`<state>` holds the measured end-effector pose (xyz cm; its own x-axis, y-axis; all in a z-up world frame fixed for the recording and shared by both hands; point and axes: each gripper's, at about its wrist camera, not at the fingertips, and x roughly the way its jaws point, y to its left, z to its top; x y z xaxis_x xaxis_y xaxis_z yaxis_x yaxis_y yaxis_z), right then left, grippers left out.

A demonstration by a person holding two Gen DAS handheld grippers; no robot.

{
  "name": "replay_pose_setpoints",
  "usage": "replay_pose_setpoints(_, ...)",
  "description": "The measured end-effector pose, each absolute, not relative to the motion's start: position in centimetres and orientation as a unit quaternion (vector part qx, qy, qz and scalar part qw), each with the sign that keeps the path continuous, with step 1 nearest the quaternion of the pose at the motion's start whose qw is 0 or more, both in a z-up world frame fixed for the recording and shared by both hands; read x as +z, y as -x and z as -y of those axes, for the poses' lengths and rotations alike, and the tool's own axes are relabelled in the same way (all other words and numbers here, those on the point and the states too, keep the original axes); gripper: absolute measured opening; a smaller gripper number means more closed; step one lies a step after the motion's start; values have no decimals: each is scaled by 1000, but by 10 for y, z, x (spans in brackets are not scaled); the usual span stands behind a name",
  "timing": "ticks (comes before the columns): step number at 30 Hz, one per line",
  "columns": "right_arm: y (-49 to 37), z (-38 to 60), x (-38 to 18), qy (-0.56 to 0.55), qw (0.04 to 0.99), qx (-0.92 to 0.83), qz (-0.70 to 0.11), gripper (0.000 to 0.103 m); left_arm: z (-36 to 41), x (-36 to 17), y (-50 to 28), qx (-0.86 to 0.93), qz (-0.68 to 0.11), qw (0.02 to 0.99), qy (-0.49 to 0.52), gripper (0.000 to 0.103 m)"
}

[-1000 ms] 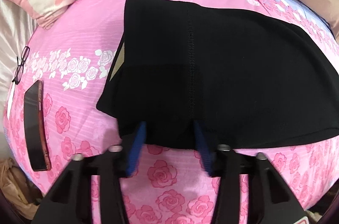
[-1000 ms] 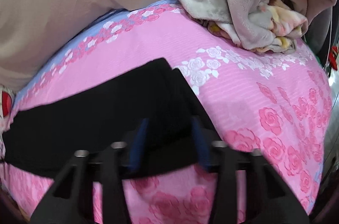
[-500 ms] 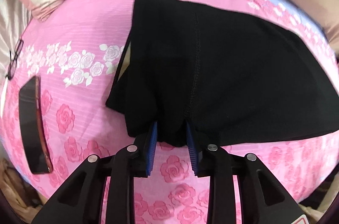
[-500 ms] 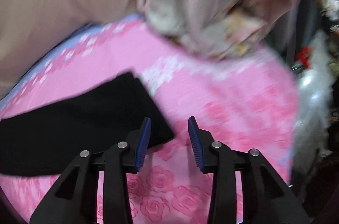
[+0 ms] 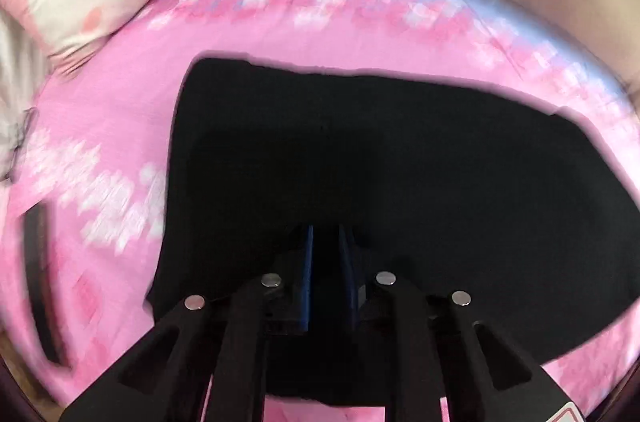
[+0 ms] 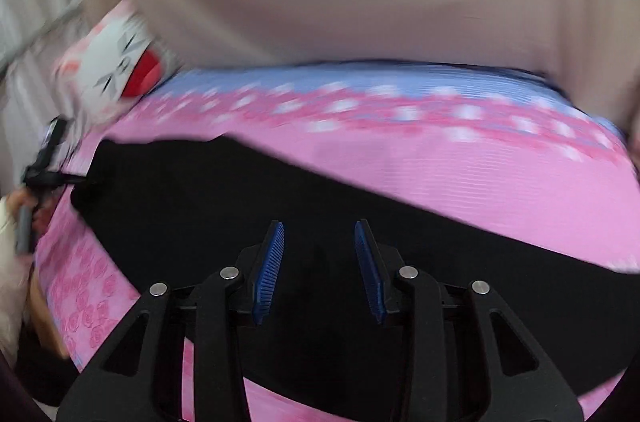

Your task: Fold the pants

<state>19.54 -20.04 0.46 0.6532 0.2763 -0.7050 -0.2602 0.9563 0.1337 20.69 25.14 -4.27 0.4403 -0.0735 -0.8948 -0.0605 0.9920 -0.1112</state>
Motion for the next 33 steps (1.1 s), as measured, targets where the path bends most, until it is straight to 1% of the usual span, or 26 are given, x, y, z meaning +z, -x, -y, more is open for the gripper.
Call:
replay_pose_setpoints(2, -206, 177, -5, 0, 898, 165, -408, 36, -288, -45, -201, -35, -533, 832, 149, 7)
replay_pose_setpoints(4, -221, 158, -7, 4, 895, 179, -408, 37, -306, -49, -198, -61, -528, 824, 195, 7)
replay_pose_setpoints(6, -246, 131, -4, -5, 894, 200, -400, 37, -309, -52, -199, -74, -522, 823, 210, 7)
replay_pose_setpoints(8, -274, 97, -8, -5, 887, 223, -405, 37, -301, -48, -199, -76, -515, 832, 193, 7)
replay_pose_setpoints(10, -306, 68, -26, 10, 867, 247, -433, 36, -294, -44, -202, -70, -509, 839, 179, 7)
replay_pose_setpoints(11, -328, 53, -45, 25, 852, 242, -464, 36, -295, -41, -201, -67, -507, 842, 173, 7)
replay_pose_setpoints(12, -344, 48, -52, 30, 853, 230, -468, 36, -295, -37, -203, -51, -505, 847, 157, 7)
replay_pose_setpoints(14, -361, 53, -38, -8, 871, 208, -444, 35, -298, -31, -205, -18, -502, 856, 120, 7)
replay_pose_setpoints(16, -362, 55, -26, -40, 874, 220, -432, 37, -301, -33, -207, -7, -509, 854, 107, 7)
replay_pose_setpoints(18, -359, 47, -29, -3, 873, 230, -430, 36, -306, -33, -203, -6, -510, 855, 98, 7)
replay_pose_setpoints(20, -370, 44, -50, 40, 864, 207, -458, 35, -306, -33, -204, -1, -512, 854, 88, 7)
replay_pose_setpoints(22, -363, 60, -39, 2, 873, 190, -448, 37, -309, -32, -205, 2, -516, 852, 90, 7)
replay_pose_setpoints(24, -330, 66, -17, 0, 888, 205, -413, 38, -313, -23, -198, 19, -512, 853, 104, 6)
replay_pose_setpoints(26, -289, 59, -12, 39, 881, 240, -406, 37, -307, -7, -185, 25, -492, 865, 98, 7)
replay_pose_setpoints(28, -253, 57, -22, 54, 870, 258, -417, 37, -291, 4, -171, 16, -476, 876, 75, 15)
replay_pose_setpoints(29, -242, 53, -30, 61, 862, 267, -428, 37, -282, 1, -168, 29, -479, 876, 49, 34)
replay_pose_setpoints(30, -230, 52, -40, 70, 852, 271, -442, 37, -275, -9, -170, 60, -488, 871, 6, 44)
replay_pose_setpoints(31, -217, 51, -47, 81, 849, 266, -450, 38, -272, -23, -174, 95, -500, 860, -39, 44)
replay_pose_setpoints(32, -202, 53, -47, 89, 857, 264, -434, 38, -273, -35, -179, 120, -510, 849, -67, 49)
replay_pose_setpoints(33, -190, 56, -46, 91, 857, 269, -430, 38, -279, -41, -180, 131, -495, 855, -79, 56)
